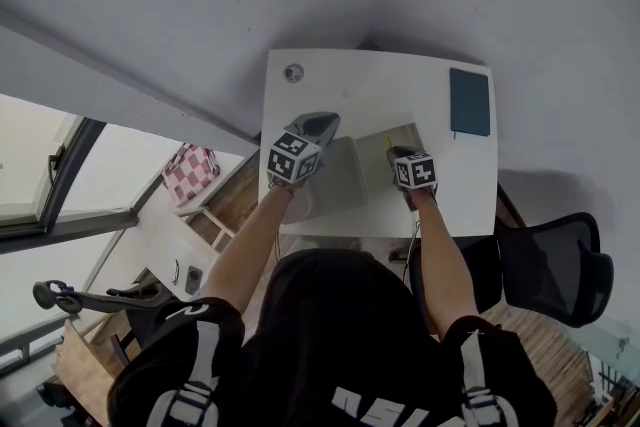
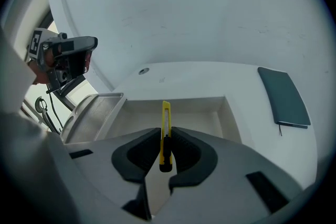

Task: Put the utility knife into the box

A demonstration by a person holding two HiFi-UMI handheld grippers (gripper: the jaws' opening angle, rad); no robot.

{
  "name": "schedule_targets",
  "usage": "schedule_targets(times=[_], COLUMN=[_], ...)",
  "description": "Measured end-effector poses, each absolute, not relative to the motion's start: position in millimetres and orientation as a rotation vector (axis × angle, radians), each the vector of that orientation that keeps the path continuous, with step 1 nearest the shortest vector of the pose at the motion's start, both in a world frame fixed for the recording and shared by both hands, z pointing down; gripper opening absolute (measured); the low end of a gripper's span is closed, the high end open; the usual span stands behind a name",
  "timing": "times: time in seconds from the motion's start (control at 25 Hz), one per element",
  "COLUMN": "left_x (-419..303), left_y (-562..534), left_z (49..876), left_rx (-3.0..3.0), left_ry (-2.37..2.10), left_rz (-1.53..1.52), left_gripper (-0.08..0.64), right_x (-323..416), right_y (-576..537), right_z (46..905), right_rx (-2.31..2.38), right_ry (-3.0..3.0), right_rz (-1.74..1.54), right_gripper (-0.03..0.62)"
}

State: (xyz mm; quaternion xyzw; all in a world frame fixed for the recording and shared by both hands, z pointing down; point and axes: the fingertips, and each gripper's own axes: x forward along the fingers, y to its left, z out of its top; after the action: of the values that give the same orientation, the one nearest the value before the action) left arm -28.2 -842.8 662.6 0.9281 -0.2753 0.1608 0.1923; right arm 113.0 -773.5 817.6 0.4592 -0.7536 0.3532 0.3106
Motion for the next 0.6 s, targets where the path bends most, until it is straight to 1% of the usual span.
schedule_targets(times=[0.24, 0.44, 0.6], left_x=[-34, -35, -35], left_y=[-846, -843, -837], left_z=[665, 662, 655], left_rx=[2.6, 2.605, 2.617], left_ry=[-0.78, -0.787, -0.796], left_rz=[0.461, 0.463, 0.455], left_gripper=[0.025, 0.025, 0.025], right_x=[111, 110, 112], right_y=[-776, -776, -777], right_z=[824, 822, 804], right_rx=[1.211, 1.22, 1.263], right_ry=[-1.972, -1.989, -2.019], right_rz=[0.946, 0.962, 0.931], right_gripper=[0.078, 0.103, 0.104])
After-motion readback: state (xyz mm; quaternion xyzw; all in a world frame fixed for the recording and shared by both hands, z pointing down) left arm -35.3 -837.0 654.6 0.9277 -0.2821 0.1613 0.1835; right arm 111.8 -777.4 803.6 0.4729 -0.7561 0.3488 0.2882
